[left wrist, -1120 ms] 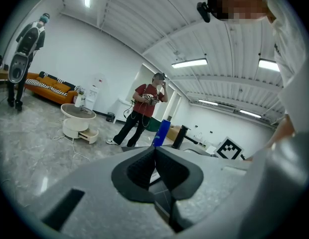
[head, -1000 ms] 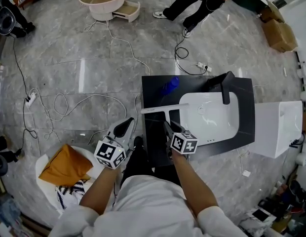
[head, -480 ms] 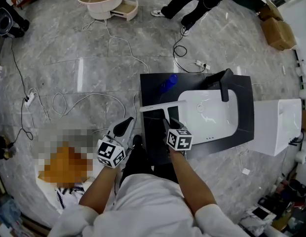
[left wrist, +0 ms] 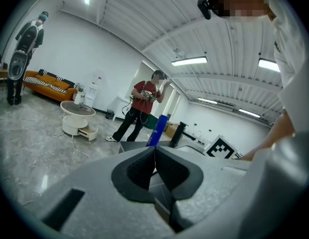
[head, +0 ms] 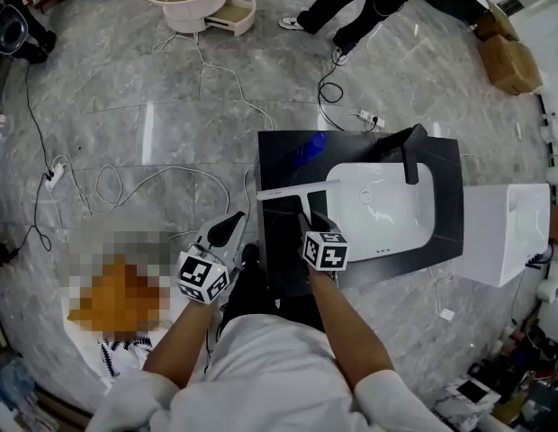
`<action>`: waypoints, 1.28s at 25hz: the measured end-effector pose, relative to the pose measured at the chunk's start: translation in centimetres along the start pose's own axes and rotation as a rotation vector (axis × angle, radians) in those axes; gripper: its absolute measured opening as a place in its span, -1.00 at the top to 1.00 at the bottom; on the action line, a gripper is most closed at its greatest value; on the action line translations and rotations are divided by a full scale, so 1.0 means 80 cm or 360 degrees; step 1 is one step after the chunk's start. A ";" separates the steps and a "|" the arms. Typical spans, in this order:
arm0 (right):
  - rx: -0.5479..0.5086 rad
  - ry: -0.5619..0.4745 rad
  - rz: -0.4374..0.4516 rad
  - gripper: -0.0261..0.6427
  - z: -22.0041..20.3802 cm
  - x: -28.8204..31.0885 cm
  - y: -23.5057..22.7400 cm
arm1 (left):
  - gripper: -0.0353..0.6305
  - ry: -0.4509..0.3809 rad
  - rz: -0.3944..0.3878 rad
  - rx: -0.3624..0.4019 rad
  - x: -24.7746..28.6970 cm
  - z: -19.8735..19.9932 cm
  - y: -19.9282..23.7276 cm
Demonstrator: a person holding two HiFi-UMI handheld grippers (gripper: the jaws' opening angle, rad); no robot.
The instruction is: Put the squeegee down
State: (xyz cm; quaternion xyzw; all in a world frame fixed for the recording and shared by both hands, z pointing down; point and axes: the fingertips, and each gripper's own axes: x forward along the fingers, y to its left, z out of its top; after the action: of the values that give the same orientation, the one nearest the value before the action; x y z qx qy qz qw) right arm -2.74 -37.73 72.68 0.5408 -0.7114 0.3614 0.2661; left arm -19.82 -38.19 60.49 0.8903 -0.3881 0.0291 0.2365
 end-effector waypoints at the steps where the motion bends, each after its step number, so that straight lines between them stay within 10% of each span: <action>1: 0.0007 -0.0011 0.0005 0.69 0.001 -0.001 0.000 | 0.84 -0.0002 0.0003 0.0002 -0.001 0.001 0.000; 11: -0.0007 -0.0362 0.0126 0.62 0.093 -0.074 -0.005 | 0.84 -0.0082 0.0032 0.0068 -0.006 0.032 -0.025; 32: -0.0515 -0.1349 0.0918 0.87 0.212 -0.516 -0.034 | 0.84 -0.0467 0.0079 0.0427 -0.041 0.198 -0.272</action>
State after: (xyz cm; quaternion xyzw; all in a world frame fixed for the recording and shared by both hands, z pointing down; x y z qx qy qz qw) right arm 11.35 -27.90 31.40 0.3739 -0.9228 0.0556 -0.0746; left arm -8.88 -30.23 36.99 0.8987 -0.4328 -0.0437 0.0557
